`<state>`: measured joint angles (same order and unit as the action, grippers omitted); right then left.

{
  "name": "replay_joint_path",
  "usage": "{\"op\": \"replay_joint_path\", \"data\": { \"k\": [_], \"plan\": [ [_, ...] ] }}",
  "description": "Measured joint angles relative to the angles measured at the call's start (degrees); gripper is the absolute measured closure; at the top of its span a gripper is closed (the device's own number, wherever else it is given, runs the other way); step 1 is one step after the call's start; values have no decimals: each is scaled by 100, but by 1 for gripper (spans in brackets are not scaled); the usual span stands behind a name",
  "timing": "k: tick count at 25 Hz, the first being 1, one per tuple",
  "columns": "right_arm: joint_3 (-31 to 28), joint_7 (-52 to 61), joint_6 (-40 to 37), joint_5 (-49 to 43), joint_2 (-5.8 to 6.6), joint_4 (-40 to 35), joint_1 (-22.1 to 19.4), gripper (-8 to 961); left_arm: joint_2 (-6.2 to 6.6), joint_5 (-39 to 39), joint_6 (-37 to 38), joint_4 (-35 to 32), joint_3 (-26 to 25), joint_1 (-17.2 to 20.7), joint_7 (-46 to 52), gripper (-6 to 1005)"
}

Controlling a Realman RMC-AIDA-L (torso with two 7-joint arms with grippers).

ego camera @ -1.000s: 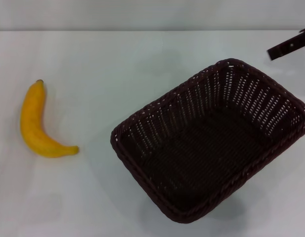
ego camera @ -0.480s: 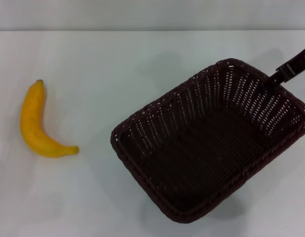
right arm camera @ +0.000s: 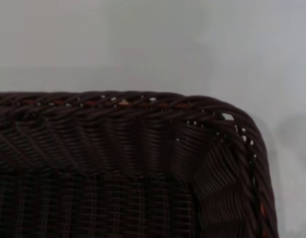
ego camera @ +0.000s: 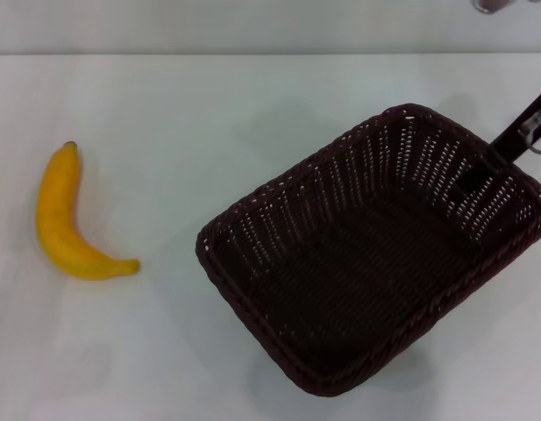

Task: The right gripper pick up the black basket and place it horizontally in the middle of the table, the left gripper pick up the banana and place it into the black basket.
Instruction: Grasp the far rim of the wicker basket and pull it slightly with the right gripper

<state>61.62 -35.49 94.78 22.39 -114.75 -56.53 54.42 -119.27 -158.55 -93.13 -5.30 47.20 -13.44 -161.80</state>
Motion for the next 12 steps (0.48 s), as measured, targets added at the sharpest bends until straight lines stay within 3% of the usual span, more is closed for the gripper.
{"op": "replay_joint_path", "data": {
  "k": [8, 12],
  "plan": [
    [446, -20, 3, -18, -22, -2, 35, 229, 5, -6, 5, 21, -14, 21, 0, 122],
    [410, 3, -7, -22, -21, -29, 83, 406, -3, -27, -36, 21, -32, 60, -1, 122]
  ]
}}
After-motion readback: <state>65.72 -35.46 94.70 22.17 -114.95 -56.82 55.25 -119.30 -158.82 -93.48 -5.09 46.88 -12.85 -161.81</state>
